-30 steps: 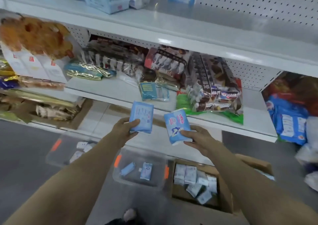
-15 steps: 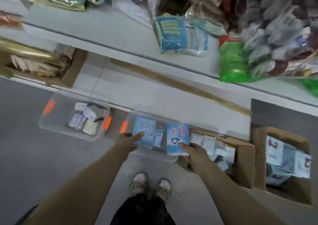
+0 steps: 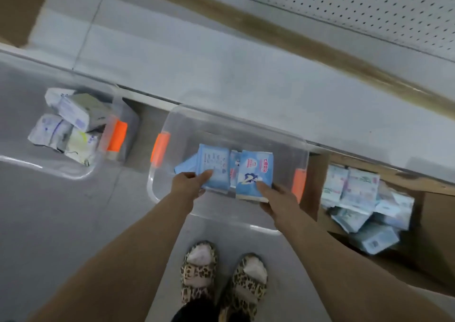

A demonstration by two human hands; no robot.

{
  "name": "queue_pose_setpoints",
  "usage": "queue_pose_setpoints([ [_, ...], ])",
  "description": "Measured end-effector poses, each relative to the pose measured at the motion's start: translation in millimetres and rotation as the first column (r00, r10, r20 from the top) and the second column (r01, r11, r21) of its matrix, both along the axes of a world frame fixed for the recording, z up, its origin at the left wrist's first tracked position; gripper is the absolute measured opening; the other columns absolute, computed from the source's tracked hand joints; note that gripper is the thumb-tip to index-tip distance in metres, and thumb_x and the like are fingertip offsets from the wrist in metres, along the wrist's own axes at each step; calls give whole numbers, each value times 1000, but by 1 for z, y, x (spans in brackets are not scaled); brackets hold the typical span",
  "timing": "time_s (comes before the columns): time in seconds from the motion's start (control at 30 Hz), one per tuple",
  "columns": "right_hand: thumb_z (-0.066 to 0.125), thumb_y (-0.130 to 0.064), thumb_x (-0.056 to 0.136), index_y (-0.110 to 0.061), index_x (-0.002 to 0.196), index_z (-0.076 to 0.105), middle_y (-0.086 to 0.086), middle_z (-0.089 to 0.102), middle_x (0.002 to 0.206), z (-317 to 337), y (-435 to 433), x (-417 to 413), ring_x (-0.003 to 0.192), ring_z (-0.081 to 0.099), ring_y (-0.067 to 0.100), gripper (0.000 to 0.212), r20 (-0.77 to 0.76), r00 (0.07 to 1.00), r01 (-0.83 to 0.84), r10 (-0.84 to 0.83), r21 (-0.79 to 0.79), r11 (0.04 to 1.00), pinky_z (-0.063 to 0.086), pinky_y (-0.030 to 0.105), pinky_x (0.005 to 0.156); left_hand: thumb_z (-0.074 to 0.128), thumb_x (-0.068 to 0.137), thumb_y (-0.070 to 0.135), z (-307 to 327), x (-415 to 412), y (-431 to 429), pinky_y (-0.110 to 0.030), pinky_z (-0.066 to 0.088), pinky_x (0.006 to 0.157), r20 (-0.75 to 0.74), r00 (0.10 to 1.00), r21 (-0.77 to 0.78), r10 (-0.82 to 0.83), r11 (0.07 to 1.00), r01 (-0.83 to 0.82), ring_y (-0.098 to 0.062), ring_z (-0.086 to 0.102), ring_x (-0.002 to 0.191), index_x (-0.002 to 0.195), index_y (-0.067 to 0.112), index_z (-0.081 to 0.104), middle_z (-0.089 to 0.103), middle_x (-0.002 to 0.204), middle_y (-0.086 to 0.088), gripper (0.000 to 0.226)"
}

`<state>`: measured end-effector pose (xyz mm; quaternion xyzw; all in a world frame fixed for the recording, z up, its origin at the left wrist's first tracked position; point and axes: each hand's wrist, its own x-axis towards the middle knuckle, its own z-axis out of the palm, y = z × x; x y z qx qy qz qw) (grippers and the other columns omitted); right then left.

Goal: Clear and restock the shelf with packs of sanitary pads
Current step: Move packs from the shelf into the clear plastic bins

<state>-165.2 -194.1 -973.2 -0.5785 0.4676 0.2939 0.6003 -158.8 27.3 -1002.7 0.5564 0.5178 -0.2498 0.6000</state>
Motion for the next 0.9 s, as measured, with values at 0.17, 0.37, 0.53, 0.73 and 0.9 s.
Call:
queue_pose_setpoints([
  [0.17,81,-22,85,-20,115,67,1,76,104,-77,-1,2,90,73,15,33,-46,999,6,-4,26,1000,56,26,72,81,82,20,-75,4,-2,-33,57,74,-3,1000,-15,1,1000,-1,-26,66,93,92,4,65,68,103,-12,24],
  [0.37,78,-24,88,-19,118,67,1,73,108,-136,0,9,93,68,14,32,-44,999,8,-7,28,1000,51,21,69,86,75,25,-131,16,-1,-44,56,95,50,998,-20,-32,999,33,-29,68,105,120,3,66,71,114,-10,53],
  [0.53,72,-19,93,-18,115,67,-1,73,102,-163,0,8,84,68,10,23,-55,998,-16,17,11,1000,52,16,61,79,84,16,-144,20,-6,-45,53,100,44,999,-3,32,999,-32,-30,66,108,124,2,62,68,118,-11,46],
  [0.73,70,-22,94,-23,107,66,-4,70,99,-157,4,9,90,66,11,14,-92,994,-53,52,-5,999,54,23,73,80,84,22,-138,14,-6,-46,50,104,8,997,56,78,995,-78,-30,64,109,128,1,61,67,121,-11,53],
  [0.9,75,-37,88,-15,115,69,7,68,98,-109,3,12,83,59,22,35,-120,978,-190,170,-184,964,52,38,73,79,83,39,-89,10,0,-44,50,99,-77,997,166,-21,986,34,-37,62,116,127,1,63,65,124,-22,60],
])
